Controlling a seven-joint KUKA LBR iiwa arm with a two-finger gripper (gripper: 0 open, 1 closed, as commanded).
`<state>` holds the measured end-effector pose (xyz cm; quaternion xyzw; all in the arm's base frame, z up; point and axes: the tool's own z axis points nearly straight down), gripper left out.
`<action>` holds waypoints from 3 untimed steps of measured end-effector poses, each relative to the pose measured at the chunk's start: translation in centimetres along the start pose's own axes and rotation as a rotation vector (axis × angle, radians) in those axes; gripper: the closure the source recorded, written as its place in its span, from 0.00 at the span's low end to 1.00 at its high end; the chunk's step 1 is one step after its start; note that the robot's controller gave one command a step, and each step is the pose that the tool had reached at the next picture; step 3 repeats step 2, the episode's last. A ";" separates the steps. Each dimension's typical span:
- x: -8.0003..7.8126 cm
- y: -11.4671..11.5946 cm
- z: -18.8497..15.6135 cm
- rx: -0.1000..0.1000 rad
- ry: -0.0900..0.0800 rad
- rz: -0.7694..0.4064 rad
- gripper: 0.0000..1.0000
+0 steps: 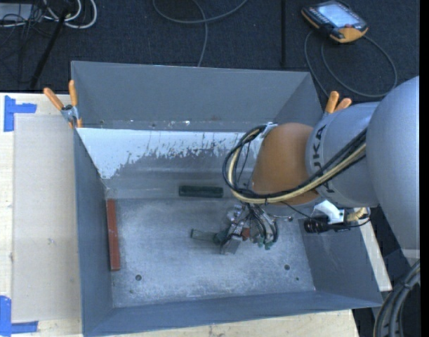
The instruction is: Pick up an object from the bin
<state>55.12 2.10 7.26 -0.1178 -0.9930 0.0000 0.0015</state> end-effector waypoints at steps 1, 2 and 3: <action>0.0 0.0 0.0 0.000 0.000 -0.001 1.00; -2.2 2.8 -15.6 -0.002 -0.007 -0.008 1.00; -2.2 2.8 -15.6 -0.002 -0.007 -0.008 1.00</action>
Offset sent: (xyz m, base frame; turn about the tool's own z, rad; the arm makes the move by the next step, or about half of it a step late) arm 0.0267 0.0213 0.1554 -0.0046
